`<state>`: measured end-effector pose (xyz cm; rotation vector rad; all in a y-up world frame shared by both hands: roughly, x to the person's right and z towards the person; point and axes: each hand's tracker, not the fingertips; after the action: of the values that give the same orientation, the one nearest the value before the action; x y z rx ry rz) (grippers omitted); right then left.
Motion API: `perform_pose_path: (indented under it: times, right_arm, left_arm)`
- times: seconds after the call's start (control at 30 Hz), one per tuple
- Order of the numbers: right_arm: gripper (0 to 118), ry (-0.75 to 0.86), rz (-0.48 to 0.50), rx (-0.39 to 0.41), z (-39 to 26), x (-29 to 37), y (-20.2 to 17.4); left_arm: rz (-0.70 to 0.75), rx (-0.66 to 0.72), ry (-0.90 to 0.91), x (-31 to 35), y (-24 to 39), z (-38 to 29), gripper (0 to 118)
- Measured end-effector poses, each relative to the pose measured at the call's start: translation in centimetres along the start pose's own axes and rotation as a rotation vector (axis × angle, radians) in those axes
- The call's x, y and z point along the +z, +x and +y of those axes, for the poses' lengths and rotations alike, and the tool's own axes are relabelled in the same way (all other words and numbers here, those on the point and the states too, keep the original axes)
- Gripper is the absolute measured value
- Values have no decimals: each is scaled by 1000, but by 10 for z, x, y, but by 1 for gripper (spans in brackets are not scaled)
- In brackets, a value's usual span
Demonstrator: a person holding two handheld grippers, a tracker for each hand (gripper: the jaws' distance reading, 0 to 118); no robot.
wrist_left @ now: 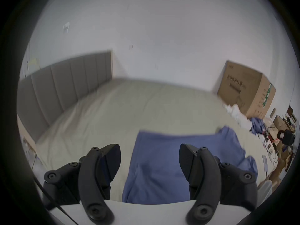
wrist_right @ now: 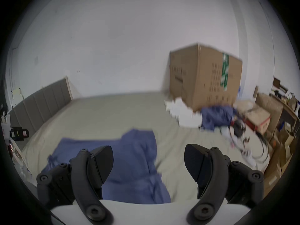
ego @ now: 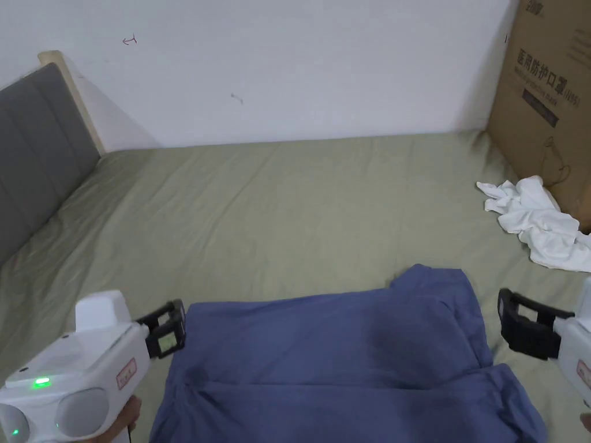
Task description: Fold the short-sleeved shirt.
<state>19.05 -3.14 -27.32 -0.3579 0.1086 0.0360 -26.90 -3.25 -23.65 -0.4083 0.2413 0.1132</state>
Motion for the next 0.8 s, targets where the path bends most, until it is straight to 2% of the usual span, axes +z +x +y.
perform_pose_path:
  times: [0.17, 0.23, 0.27, 0.3, 0.33, 0.37, 0.4, 0.47, 0.63, 0.8]
  right_arm:
    - [91, 79, -1, 18, 24, -4, -17]
    - [83, 100, 0, 26, 27, -8, -23]
    - [70, 105, -6, 30, 28, -10, -26]
    - [55, 108, -8, 38, 29, -13, -28]
    - [35, 105, -7, 42, 29, -16, -29]
    - [12, 96, -7, 51, 29, -19, -31]
    - [4, 95, -16, 58, 27, -21, -32]
    - [1, 96, -4, 61, 26, -23, -37]
    - [1, 71, 9, 57, 22, -41, -35]
    - [1, 39, 18, 42, 23, -61, -37]
  left_arm:
    - [28, -37, 124, -6, 21, 21, 80]
    - [39, -42, 160, -10, 27, 22, 76]
    - [32, -44, 174, -12, 30, 22, 64]
    - [28, -42, 187, -15, 32, 22, 44]
    - [25, -44, 188, -17, 34, 22, 17]
    - [8, -45, 192, -20, 35, 23, 3]
    - [7, -38, 188, -24, 36, 23, 1]
    - [-24, -42, 168, -33, 41, 22, 0]
    - [-32, -83, 94, -59, 43, 18, 0]
    - [-35, -111, -127, -126, 29, 22, 0]
